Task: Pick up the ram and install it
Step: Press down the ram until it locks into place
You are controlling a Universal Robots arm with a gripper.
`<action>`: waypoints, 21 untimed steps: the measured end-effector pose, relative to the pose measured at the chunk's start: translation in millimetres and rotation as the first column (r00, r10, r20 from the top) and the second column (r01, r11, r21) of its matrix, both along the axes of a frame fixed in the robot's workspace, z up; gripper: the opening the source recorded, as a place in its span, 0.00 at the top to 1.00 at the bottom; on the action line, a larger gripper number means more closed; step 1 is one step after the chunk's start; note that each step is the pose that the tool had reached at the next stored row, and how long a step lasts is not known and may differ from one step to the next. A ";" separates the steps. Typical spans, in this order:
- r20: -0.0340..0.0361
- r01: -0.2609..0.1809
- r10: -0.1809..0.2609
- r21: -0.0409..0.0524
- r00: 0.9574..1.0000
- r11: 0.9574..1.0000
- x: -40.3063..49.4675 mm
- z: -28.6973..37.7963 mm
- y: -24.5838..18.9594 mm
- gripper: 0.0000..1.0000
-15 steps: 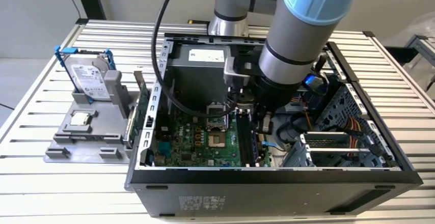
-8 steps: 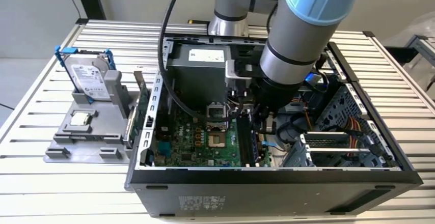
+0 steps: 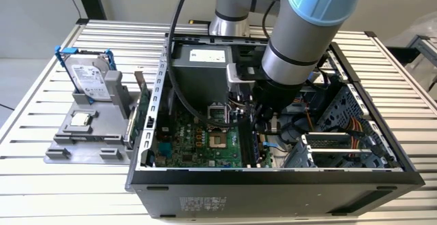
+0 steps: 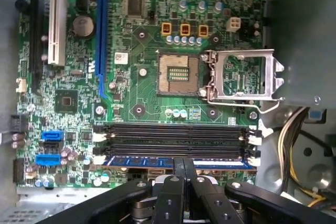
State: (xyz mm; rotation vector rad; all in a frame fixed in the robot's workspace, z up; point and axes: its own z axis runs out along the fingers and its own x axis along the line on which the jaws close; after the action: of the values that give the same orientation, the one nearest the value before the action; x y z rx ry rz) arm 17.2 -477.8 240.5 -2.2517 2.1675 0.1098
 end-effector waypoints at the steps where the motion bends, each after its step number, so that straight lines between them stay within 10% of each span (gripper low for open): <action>1: 0.000 -0.012 0.012 0.001 1.000 1.000 0.1 0.0 0.0 1.00; 13: 0.001 0.004 -0.004 0.002 1.000 1.000 0.7 -2.7 -0.5 1.00; 21: 0.014 0.009 -0.009 0.002 1.000 1.000 1.2 -12.0 -0.7 1.00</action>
State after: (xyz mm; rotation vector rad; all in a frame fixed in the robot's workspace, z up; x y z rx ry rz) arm 18.4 -478.5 228.6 -2.2339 2.1699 0.0954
